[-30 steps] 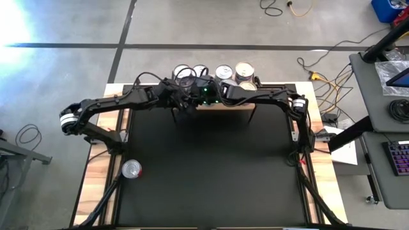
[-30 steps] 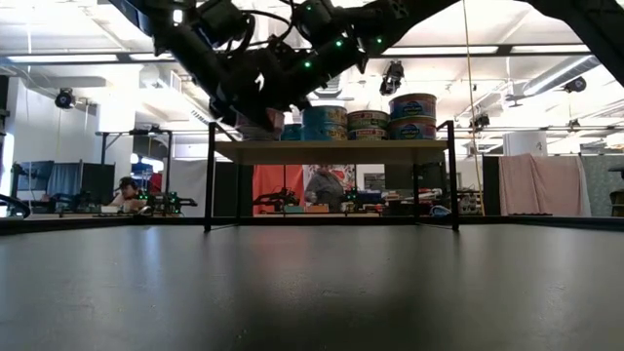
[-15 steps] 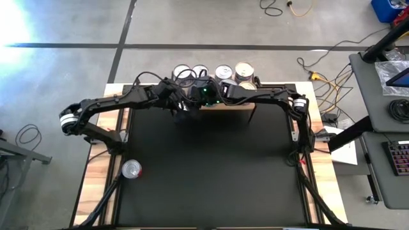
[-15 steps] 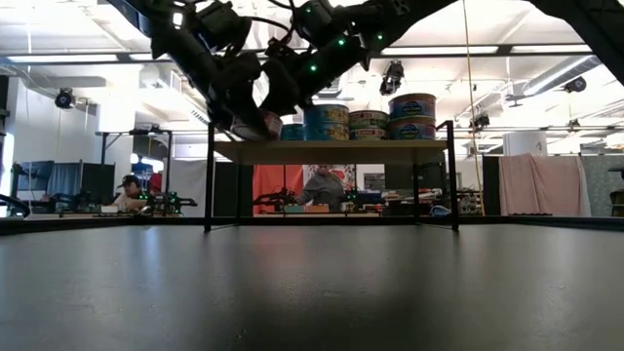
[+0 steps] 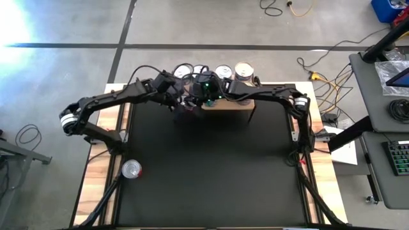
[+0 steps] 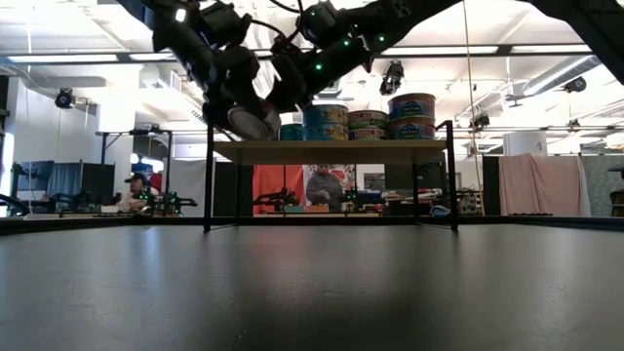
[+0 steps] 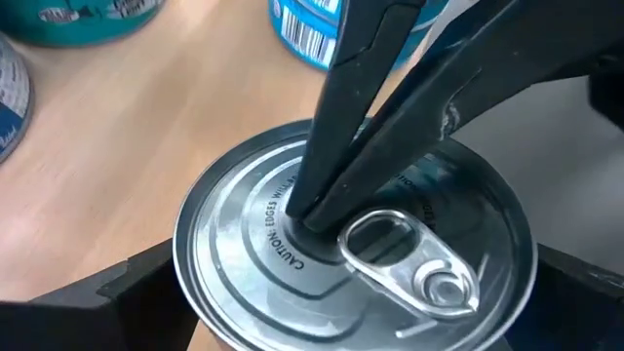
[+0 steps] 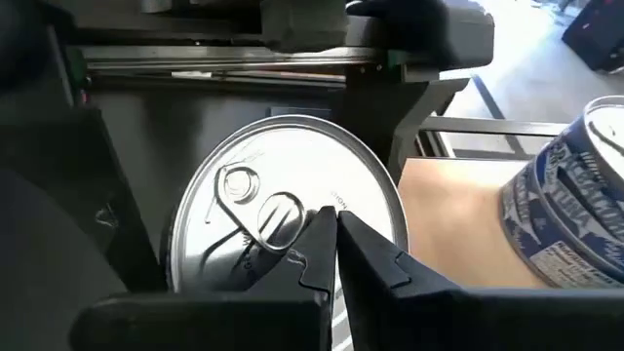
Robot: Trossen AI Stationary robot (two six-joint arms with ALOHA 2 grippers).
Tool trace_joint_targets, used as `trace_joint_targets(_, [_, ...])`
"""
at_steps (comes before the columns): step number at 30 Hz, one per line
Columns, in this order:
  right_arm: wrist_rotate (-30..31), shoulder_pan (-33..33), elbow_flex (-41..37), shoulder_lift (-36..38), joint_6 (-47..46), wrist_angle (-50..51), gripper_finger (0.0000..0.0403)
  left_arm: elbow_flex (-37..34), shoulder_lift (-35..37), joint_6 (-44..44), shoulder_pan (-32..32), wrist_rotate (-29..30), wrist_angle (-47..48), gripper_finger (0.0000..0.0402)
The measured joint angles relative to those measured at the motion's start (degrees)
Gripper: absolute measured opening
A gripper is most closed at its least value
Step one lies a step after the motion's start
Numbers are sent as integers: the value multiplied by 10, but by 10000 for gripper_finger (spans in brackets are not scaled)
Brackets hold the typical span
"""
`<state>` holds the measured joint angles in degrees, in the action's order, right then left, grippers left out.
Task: Stack canned seafood by type on shelf
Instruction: Put the top red tuna can on the shelf
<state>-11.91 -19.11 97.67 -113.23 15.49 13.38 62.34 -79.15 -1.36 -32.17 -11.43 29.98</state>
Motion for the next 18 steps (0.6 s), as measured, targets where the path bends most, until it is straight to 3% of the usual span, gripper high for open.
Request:
trace_joint_targets(5, [-3,1,21,0,-6,13,9,25,-20,46,-1,37,39,400])
trace_joint_targets(18, [-10,5,72,-3,-5,-2,9,26,-31,92,-4,87,0,400])
